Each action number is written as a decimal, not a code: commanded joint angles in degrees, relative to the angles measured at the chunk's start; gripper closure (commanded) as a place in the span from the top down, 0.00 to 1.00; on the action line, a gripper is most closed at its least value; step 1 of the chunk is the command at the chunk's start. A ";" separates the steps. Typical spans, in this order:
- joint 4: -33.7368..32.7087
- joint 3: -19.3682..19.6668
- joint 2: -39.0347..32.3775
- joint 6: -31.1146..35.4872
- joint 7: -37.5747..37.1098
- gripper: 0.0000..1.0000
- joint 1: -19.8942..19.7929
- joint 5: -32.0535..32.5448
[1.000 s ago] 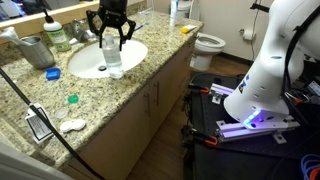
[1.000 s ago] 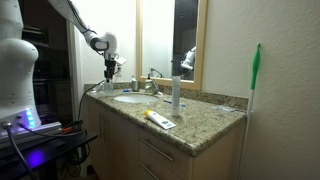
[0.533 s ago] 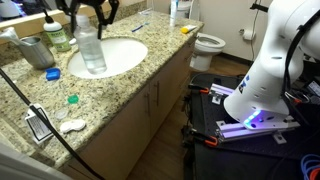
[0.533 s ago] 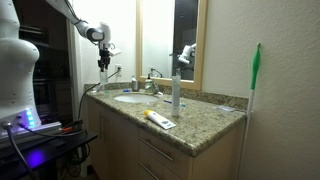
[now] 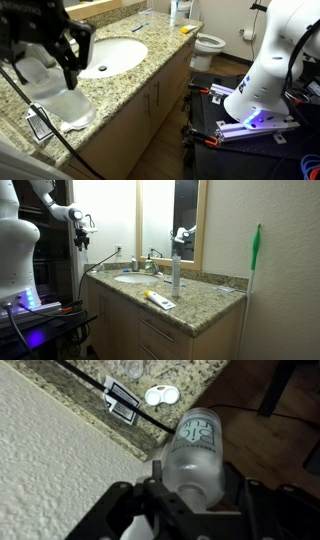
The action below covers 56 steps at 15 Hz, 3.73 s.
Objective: Move the clear bottle on the counter to the left
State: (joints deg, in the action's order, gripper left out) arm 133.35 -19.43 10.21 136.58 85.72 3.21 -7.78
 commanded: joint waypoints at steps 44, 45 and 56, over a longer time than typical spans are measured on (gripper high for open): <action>0.45 14.17 -12.62 13.56 -20.69 0.86 1.68 -1.05; 0.12 14.19 -12.40 12.90 -20.56 0.92 1.54 -1.44; -7.72 15.52 3.03 -6.97 -22.45 1.00 4.04 1.37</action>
